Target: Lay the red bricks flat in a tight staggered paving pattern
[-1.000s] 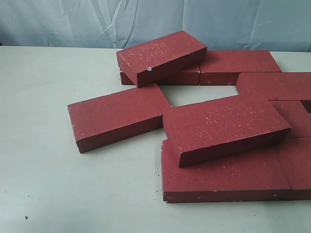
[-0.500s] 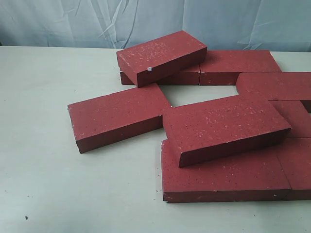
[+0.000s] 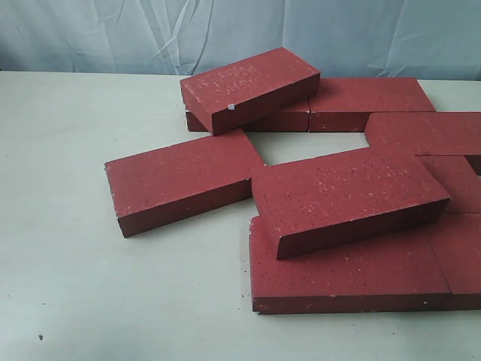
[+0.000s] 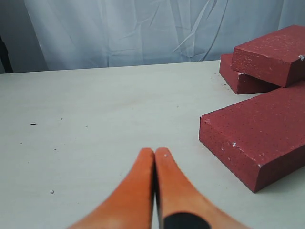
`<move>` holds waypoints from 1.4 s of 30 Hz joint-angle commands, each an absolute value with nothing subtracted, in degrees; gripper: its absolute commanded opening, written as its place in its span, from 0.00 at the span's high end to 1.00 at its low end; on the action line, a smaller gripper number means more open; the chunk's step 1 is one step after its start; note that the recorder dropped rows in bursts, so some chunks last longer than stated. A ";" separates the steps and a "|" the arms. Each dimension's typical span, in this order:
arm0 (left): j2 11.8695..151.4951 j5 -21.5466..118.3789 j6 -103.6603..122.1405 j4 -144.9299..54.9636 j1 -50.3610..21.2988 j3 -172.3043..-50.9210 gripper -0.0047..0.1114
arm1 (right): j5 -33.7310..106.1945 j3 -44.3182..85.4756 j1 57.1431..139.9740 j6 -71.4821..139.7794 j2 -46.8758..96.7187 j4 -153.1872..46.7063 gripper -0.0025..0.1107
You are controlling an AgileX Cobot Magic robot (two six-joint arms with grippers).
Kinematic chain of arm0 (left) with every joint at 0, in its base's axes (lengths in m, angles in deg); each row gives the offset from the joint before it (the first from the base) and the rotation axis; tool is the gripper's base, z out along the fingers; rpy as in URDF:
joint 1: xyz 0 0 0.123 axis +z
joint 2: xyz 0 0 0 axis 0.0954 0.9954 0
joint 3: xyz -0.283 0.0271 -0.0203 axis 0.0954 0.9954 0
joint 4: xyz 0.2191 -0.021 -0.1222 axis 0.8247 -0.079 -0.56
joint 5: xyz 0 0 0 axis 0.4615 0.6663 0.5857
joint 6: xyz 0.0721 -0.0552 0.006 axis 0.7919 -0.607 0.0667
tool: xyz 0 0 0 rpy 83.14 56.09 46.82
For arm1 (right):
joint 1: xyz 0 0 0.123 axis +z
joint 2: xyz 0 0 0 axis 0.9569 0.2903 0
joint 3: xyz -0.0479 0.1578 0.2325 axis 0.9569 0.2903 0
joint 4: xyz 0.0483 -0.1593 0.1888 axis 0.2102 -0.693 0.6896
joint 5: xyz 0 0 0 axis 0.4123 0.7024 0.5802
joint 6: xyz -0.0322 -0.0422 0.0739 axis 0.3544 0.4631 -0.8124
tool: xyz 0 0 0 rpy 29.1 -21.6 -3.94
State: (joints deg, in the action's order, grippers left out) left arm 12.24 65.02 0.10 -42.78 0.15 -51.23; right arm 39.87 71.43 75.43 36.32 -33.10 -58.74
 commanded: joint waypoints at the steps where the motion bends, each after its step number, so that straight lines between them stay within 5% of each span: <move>1: 11.87 64.47 -0.16 -42.58 0.22 -50.92 0.96 | 40.92 69.63 75.12 36.42 -32.74 -59.14 0.98; 24: 11.87 64.47 -0.16 -42.58 0.22 -50.92 0.96 | 75.27 37.74 75.12 36.24 -8.84 -52.73 0.98; 42: 11.87 64.47 -0.16 -42.58 0.22 -50.92 0.96 | 80.01 37.15 75.12 36.43 5.55 -44.18 0.98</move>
